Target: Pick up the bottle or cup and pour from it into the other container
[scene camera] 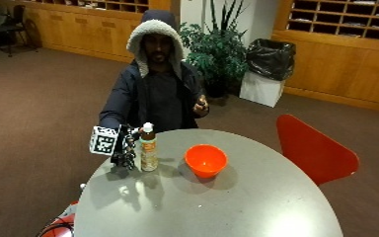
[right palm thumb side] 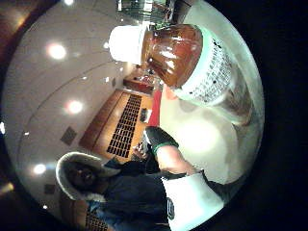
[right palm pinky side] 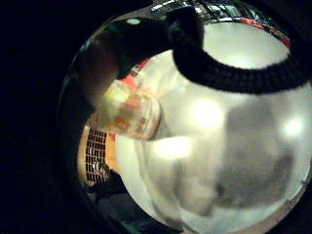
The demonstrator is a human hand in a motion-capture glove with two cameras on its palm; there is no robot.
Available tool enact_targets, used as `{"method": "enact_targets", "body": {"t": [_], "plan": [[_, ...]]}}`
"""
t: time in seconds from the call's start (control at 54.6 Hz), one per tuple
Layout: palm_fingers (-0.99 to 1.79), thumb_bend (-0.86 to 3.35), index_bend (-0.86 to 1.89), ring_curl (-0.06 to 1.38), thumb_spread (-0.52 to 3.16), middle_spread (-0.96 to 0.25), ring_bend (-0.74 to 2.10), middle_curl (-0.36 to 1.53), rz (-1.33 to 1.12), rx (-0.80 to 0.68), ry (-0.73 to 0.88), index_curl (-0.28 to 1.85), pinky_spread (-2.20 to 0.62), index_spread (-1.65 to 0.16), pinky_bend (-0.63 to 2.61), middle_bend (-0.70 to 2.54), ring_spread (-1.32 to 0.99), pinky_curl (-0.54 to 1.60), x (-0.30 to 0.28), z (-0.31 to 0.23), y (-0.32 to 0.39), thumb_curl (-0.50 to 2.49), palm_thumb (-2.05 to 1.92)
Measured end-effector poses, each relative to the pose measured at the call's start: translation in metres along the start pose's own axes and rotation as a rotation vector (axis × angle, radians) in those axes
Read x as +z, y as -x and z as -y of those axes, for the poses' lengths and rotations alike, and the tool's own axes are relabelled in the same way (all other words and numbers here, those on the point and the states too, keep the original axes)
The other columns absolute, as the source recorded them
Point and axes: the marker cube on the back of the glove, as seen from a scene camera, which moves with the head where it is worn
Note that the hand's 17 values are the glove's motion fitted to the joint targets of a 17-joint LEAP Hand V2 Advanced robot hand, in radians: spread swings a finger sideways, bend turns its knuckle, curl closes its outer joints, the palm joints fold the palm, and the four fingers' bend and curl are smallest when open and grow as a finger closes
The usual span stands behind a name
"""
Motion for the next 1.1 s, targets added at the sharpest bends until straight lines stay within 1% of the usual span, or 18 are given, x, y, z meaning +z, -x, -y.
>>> {"method": "enact_targets", "body": {"t": [0.037, 0.091, 0.146, 0.165, 0.183, 0.22, 0.238, 0.256, 0.384, 0.439, 0.586, 0.622, 0.677, 0.769, 0.86, 0.952, 1.043, 1.098], "plan": [[0.11, -0.02, 0.11, 0.23, 0.88, 0.09, 0.25, 0.32, 0.045, -0.020, 0.004, 0.20, 0.37, -0.39, 0.74, 0.19, 0.20, 0.39, 0.003, 0.006, -0.003, 0.37, 0.50], [0.23, -0.01, 0.07, 0.25, 0.87, 0.09, 0.33, 0.32, 0.107, -0.024, 0.002, 0.18, 0.35, -0.37, 0.77, 0.21, 0.20, 0.38, 0.008, 0.016, -0.007, 0.37, 0.53], [0.26, -0.02, 0.07, 0.26, 0.86, 0.08, 0.37, 0.32, 0.132, -0.047, -0.012, 0.17, 0.34, -0.37, 0.78, 0.21, 0.19, 0.38, 0.013, 0.022, -0.012, 0.38, 0.56], [0.27, -0.02, 0.07, 0.27, 0.86, 0.08, 0.39, 0.33, 0.135, -0.089, -0.038, 0.17, 0.34, -0.36, 0.79, 0.22, 0.19, 0.39, 0.014, 0.026, -0.014, 0.38, 0.58], [0.28, -0.02, 0.07, 0.27, 0.85, 0.08, 0.40, 0.33, 0.138, -0.163, -0.085, 0.16, 0.34, -0.36, 0.79, 0.22, 0.19, 0.39, 0.016, 0.033, -0.016, 0.38, 0.58], [0.32, -0.02, 0.07, 0.29, 0.84, 0.07, 0.43, 0.34, 0.144, -0.363, -0.215, 0.16, 0.33, -0.35, 0.78, 0.25, 0.18, 0.38, 0.020, 0.050, -0.019, 0.39, 0.60], [0.34, -0.02, 0.07, 0.29, 0.84, 0.07, 0.45, 0.34, 0.148, -0.427, -0.256, 0.15, 0.33, -0.35, 0.77, 0.26, 0.18, 0.38, 0.021, 0.057, -0.020, 0.39, 0.61], [0.38, -0.02, 0.06, 0.30, 0.83, 0.06, 0.48, 0.34, 0.152, -0.436, -0.261, 0.15, 0.32, -0.35, 0.75, 0.27, 0.17, 0.38, 0.022, 0.060, -0.020, 0.39, 0.62], [0.58, -0.01, 0.07, 0.33, 0.79, -0.01, 0.58, 0.37, 0.184, -0.143, -0.048, 0.14, 0.30, -0.34, 0.68, 0.36, 0.09, 0.35, 0.021, 0.047, -0.015, 0.40, 0.70], [0.66, -0.02, 0.07, 0.34, 0.77, -0.05, 0.61, 0.38, 0.189, -0.087, 0.017, 0.14, 0.29, -0.34, 0.64, 0.40, 0.05, 0.34, 0.024, 0.043, -0.015, 0.41, 0.73], [0.76, -0.02, 0.07, 0.35, 0.71, -0.13, 0.63, 0.40, 0.189, -0.076, 0.054, 0.14, 0.27, -0.33, 0.57, 0.44, -0.02, 0.33, 0.033, 0.049, -0.015, 0.42, 0.81], [0.81, -0.01, 0.08, 0.35, 0.70, -0.15, 0.64, 0.40, 0.195, -0.115, 0.030, 0.15, 0.26, -0.33, 0.55, 0.45, -0.05, 0.33, 0.034, 0.051, -0.015, 0.42, 0.84], [0.94, 0.00, 0.14, 0.35, 0.67, -0.18, 0.63, 0.41, 0.205, -0.212, -0.066, 0.17, 0.23, -0.33, 0.47, 0.48, -0.09, 0.31, 0.038, 0.055, -0.015, 0.44, 0.91], [1.05, -0.01, 0.12, 0.36, 0.65, -0.21, 0.66, 0.41, 0.191, -0.116, -0.023, 0.19, 0.18, -0.31, 0.42, 0.45, -0.14, 0.30, 0.038, 0.044, -0.013, 0.47, 0.97], [1.10, -0.02, 0.10, 0.38, 0.58, -0.22, 0.66, 0.41, 0.187, -0.093, -0.056, 0.21, 0.08, -0.30, 0.45, 0.41, -0.17, 0.33, 0.037, 0.048, -0.008, 0.50, 1.00], [1.14, -0.03, 0.09, 0.39, 0.52, -0.22, 0.67, 0.42, 0.175, -0.186, -0.153, 0.21, -0.01, -0.29, 0.48, 0.39, -0.18, 0.34, 0.039, 0.053, -0.005, 0.53, 1.01], [1.15, -0.03, 0.09, 0.40, 0.47, -0.22, 0.67, 0.43, 0.125, -0.193, -0.167, 0.22, -0.06, -0.28, 0.50, 0.39, -0.18, 0.35, 0.038, 0.051, 0.005, 0.56, 1.01], [1.16, -0.04, 0.10, 0.41, 0.45, -0.22, 0.68, 0.43, 0.076, -0.262, -0.182, 0.22, -0.09, -0.28, 0.51, 0.38, -0.18, 0.36, 0.038, 0.050, 0.011, 0.57, 1.01]]}}
